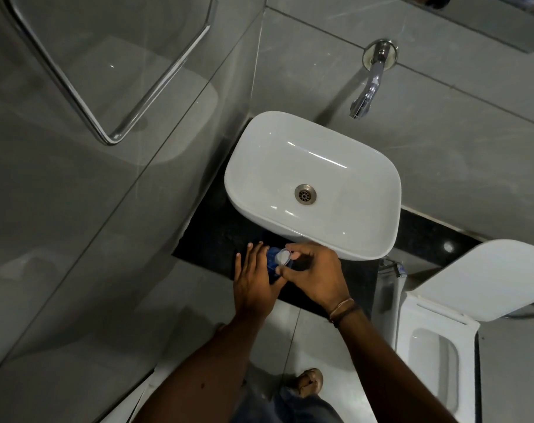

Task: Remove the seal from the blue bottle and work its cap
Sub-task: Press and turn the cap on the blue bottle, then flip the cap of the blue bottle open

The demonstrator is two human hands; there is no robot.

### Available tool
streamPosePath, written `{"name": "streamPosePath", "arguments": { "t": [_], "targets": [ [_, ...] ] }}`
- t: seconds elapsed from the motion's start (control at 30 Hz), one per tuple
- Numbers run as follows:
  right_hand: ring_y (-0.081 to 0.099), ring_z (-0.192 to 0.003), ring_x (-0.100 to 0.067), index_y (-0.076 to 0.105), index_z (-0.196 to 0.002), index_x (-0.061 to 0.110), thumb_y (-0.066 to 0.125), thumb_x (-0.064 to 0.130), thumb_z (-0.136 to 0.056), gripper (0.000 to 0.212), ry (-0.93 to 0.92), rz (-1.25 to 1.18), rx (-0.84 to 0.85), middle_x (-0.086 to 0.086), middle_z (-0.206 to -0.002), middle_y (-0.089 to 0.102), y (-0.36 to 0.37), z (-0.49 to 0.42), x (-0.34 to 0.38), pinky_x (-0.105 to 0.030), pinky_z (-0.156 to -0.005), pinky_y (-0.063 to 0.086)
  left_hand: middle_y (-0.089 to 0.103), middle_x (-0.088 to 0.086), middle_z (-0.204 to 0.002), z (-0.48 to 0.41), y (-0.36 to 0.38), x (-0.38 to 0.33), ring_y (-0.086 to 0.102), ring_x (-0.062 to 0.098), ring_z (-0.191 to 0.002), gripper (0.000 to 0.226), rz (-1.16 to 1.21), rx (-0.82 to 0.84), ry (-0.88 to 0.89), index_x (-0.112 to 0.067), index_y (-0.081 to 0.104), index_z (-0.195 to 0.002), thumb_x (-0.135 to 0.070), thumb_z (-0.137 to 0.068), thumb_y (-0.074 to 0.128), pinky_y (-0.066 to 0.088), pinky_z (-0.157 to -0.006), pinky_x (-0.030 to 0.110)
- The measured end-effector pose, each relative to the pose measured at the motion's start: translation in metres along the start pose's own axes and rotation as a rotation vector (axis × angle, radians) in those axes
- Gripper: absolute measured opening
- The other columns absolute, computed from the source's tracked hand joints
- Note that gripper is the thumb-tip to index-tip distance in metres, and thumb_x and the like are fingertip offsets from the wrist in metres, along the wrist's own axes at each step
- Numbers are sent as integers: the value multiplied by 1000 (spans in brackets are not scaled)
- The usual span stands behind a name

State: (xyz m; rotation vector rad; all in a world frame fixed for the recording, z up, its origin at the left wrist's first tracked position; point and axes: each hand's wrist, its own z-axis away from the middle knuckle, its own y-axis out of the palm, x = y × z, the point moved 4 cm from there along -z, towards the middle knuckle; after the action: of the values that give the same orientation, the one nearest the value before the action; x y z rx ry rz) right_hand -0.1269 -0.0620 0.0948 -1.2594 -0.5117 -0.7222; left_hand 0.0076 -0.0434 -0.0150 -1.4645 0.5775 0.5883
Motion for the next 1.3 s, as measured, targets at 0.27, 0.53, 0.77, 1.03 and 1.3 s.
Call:
{"name": "streamPosePath", "arguments": {
  "t": [0.27,0.53,0.77,1.03,1.3],
  "targets": [
    [74,-106,-18,73,-115,36,76,8,-93,35,287,-375,-30,9,-108,74,13,14,-41,-41,-96,63,48,9,-154,7,-3,4,45,28,-140,94,208,54,-147,-14,40,-151,-57,-76,78,47,-106,44],
    [72,-120,-31,58,-148,15,51,18,-110,38,556,-796,-1,-14,-138,70,57,19,-53,-31,-88,60,57,4,-140,10,-11,2,59,20,-122,66,333,41,-152,-18,50,-144,-43,-89,74,50,-90,29],
    [67,-129,-40,57,-149,7,50,12,-110,40,546,-864,-32,-20,-142,66,61,10,-51,-41,-102,58,54,5,-145,8,-17,1,57,19,-126,62,360,20,-149,-17,47,-147,-40,-93,69,54,-97,38],
    [74,-120,-30,64,-143,14,54,16,-109,35,499,-891,57,-12,-133,74,94,-25,-5,-26,-86,62,54,-3,-144,-18,-59,39,55,13,-127,62,351,-97,-195,-25,47,-146,-35,-91,74,42,-93,21],
    [74,-86,-12,62,-143,8,55,12,-109,36,524,-905,139,-13,-126,74,146,-55,31,-22,-78,61,54,-2,-148,-33,-91,87,53,15,-130,68,303,-148,-276,-26,45,-147,-29,-87,77,42,-99,25]
  ]
}}
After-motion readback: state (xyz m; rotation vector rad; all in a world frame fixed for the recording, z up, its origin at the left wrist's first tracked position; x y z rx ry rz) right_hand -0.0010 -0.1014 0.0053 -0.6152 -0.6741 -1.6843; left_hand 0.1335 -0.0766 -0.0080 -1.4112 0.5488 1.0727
